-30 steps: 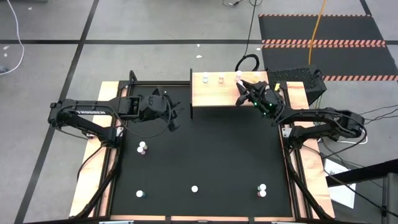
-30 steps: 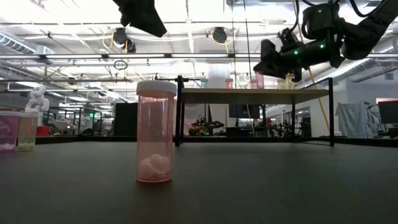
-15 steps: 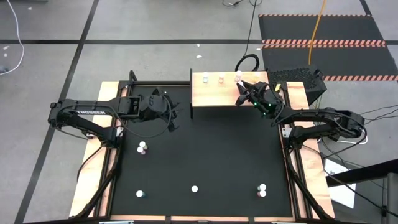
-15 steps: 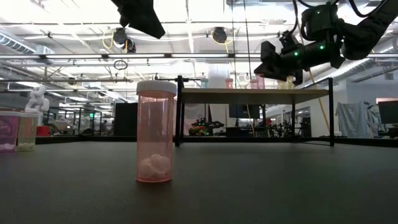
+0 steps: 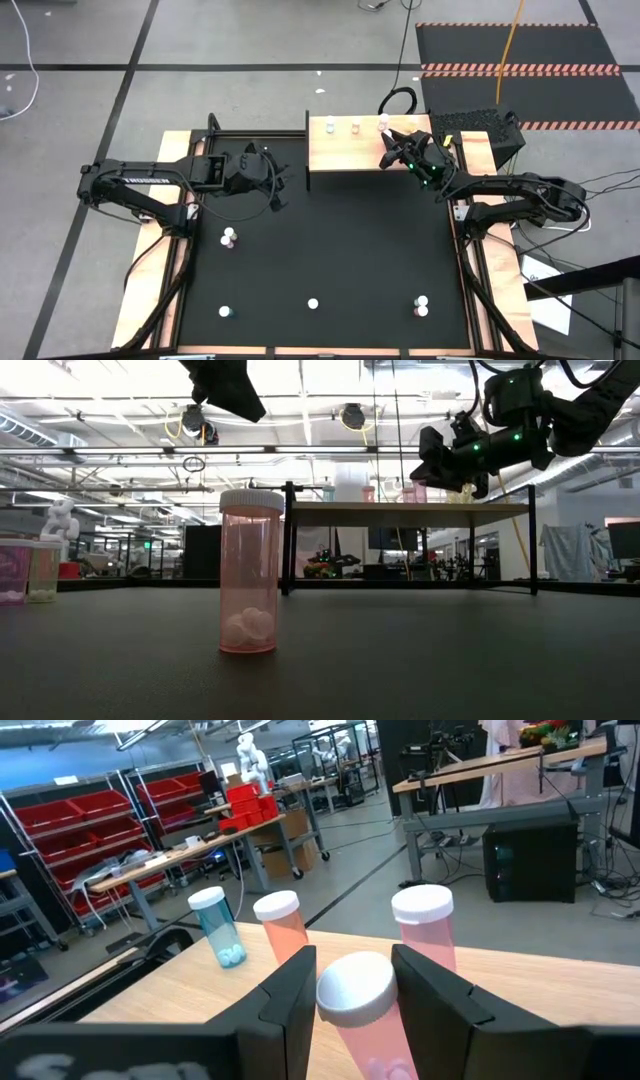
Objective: Pick and place medicine bottles onto shelf by color
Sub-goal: Put the right pink pill bottle on the shelf aligned with the other pink pill bottle
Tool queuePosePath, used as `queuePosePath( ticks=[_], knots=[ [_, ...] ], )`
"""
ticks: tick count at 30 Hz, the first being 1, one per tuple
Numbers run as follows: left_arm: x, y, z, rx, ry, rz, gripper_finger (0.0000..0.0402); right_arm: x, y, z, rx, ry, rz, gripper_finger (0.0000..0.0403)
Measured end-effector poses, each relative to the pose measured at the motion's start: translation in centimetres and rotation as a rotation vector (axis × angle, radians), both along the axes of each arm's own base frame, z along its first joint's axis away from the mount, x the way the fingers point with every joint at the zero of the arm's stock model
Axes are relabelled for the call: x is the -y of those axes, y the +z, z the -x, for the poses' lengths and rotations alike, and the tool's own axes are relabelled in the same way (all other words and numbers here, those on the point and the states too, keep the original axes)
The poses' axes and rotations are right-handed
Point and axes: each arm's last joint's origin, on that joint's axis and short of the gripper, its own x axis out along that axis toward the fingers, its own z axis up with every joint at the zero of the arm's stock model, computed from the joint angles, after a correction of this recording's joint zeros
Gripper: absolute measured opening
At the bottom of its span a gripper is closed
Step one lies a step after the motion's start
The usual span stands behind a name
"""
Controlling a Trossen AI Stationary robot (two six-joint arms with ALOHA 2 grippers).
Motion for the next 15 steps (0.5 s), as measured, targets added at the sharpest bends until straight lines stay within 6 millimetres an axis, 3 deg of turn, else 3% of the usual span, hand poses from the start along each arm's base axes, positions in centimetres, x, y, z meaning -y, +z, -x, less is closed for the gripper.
queuePosePath(
  ticks=[8, 15],
  knots=[
    [0.0, -0.04, 0.03, 0.0, 0.007, 0.009, 0.0147, 0.0, 0.0, 0.0, 0.02, 0.0, -0.016, 0.0123],
    [0.02, -0.25, 0.21, -0.021, 0.015, 0.024, 0.0147, -0.01, 0.01, -0.02, 0.02, 0.004, -0.015, 0.0169]
  ],
)
